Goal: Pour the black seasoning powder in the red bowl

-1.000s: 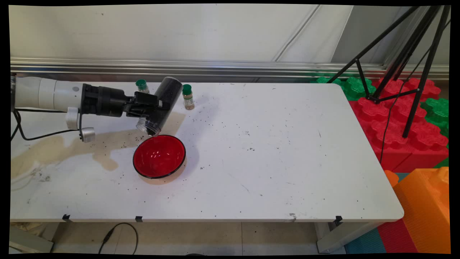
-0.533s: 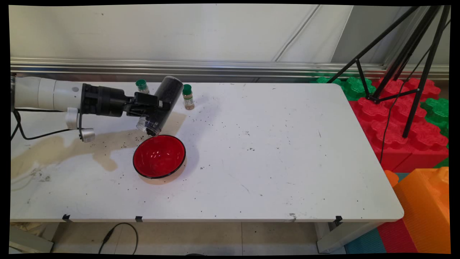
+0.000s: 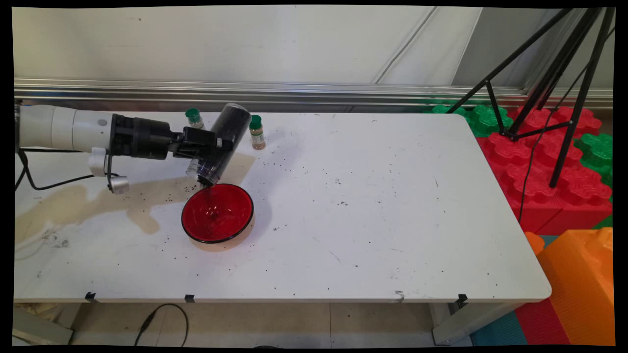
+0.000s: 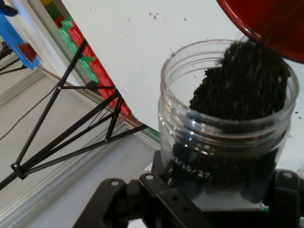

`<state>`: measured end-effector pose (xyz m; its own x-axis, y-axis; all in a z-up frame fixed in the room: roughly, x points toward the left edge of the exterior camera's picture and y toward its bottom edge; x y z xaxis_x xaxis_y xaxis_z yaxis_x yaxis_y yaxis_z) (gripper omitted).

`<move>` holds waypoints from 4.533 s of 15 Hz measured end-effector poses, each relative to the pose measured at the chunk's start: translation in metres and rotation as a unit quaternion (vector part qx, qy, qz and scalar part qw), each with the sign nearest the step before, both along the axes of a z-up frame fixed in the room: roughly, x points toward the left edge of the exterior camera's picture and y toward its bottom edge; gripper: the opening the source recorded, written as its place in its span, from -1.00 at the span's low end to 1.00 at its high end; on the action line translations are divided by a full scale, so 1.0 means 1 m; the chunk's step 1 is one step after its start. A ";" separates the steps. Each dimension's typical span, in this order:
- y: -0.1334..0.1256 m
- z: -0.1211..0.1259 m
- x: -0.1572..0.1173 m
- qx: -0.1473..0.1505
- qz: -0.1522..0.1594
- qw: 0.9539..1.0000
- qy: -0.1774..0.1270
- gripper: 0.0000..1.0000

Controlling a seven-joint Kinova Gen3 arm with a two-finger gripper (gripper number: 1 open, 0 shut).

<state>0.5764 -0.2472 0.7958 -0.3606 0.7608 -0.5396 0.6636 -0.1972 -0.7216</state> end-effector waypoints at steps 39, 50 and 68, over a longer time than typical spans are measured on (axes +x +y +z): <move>-0.003 -0.005 -0.010 -0.023 -0.020 0.999 -0.019 -1.00; -0.003 -0.004 -0.010 -0.025 -0.022 0.999 -0.022 -1.00; 0.000 -0.003 -0.009 -0.007 -0.014 1.000 -0.010 -1.00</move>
